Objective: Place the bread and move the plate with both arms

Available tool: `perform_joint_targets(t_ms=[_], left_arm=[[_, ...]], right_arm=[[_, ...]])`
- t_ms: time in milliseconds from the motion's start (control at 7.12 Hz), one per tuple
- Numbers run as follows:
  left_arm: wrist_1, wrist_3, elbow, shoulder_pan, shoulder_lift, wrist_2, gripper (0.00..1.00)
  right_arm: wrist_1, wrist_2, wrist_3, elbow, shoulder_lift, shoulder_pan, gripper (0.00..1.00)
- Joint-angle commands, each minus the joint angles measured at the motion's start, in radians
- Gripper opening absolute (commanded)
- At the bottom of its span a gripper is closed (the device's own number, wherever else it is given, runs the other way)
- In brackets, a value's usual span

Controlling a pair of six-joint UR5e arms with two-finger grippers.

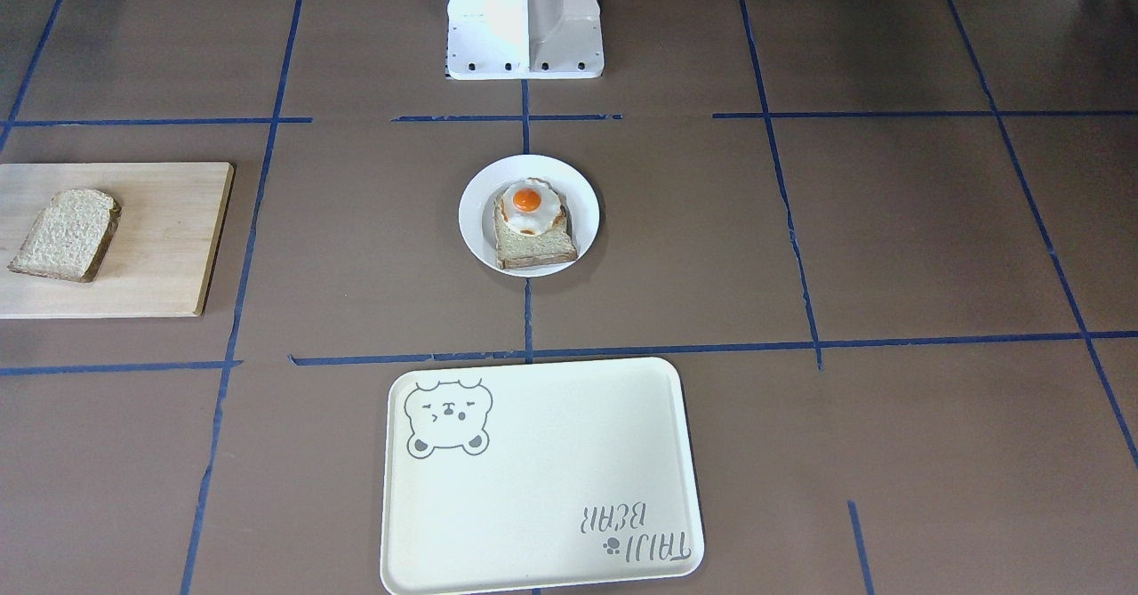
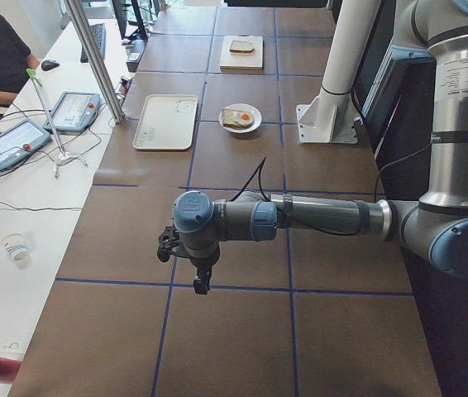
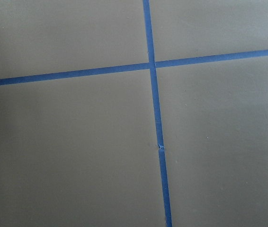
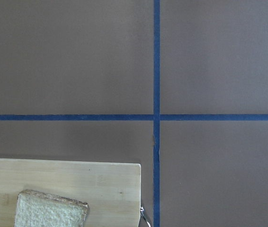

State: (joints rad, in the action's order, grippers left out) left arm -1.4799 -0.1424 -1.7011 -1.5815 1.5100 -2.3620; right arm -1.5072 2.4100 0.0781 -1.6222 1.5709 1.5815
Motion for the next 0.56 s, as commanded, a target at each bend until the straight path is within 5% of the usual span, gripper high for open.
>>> perform_joint_targets(t_ms=[0, 422], left_arm=[[0.001, 0.001, -0.029, -0.002, -0.005, 0.001, 1.0], [0.003, 0.012, -0.037, -0.002, -0.008, 0.001, 1.0]], right_arm=[[0.008, 0.03, 0.055, 0.001, 0.006, -0.003, 1.0], [0.302, 0.035, 0.345, -0.05, 0.116, -0.053, 1.0]])
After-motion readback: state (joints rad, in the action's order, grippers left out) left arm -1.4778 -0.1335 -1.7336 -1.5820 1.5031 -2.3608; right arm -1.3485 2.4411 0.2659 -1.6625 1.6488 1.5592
